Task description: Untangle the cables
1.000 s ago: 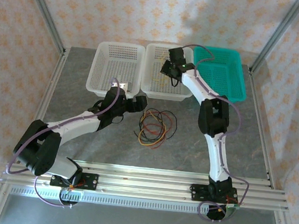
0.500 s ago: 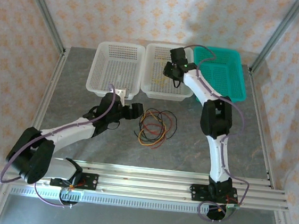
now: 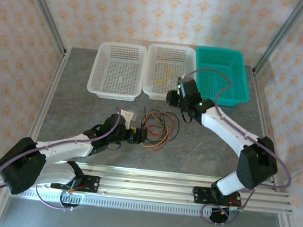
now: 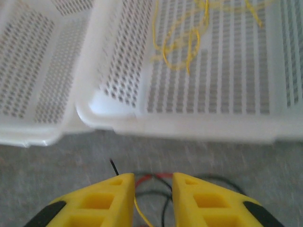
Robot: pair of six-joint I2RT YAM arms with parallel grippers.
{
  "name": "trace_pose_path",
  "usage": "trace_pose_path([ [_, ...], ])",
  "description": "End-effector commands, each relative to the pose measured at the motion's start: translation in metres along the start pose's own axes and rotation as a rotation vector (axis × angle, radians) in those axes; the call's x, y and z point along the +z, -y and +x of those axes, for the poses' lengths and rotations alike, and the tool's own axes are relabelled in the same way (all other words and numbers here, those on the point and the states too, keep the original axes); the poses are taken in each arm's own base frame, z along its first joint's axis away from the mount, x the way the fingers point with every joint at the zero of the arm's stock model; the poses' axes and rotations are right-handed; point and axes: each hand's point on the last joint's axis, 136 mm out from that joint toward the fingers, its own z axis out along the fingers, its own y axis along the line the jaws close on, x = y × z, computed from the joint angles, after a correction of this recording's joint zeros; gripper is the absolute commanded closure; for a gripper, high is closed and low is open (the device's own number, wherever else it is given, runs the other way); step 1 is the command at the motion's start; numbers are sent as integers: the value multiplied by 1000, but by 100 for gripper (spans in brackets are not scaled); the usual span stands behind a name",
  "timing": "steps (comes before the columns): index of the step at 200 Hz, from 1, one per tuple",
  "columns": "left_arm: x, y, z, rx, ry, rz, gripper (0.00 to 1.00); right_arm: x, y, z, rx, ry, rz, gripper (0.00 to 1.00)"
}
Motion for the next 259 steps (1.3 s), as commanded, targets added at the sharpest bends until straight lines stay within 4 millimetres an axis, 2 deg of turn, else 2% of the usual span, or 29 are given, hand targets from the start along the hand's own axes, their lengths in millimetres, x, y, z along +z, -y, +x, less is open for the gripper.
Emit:
trace_pose_path([
  [1,3,0,5,20,3,-14,17,-8,28,18,53,23,75,75],
  [30,15,-2,20,65,-52,-28,22,-17,44,35,61,10,110,76],
  [67,30,-6,34,116,-105,-64,32,-28,52,34,40,27,143,76],
  [144,42,-6,29,107,-67,-60,72,-38,54,31,60,63,143,79],
  [167,43,-3,23,112,-61,-66,88,-43,57,28,67,79,154,80],
  [191,35,7,15,115,-45,-35,100,-50,63,28,80,99,174,80],
  [229,17,39,-9,52,24,123,100,-47,61,35,134,69,160,78],
  [259,2,57,-32,-12,82,234,100,-44,52,41,190,28,113,74],
])
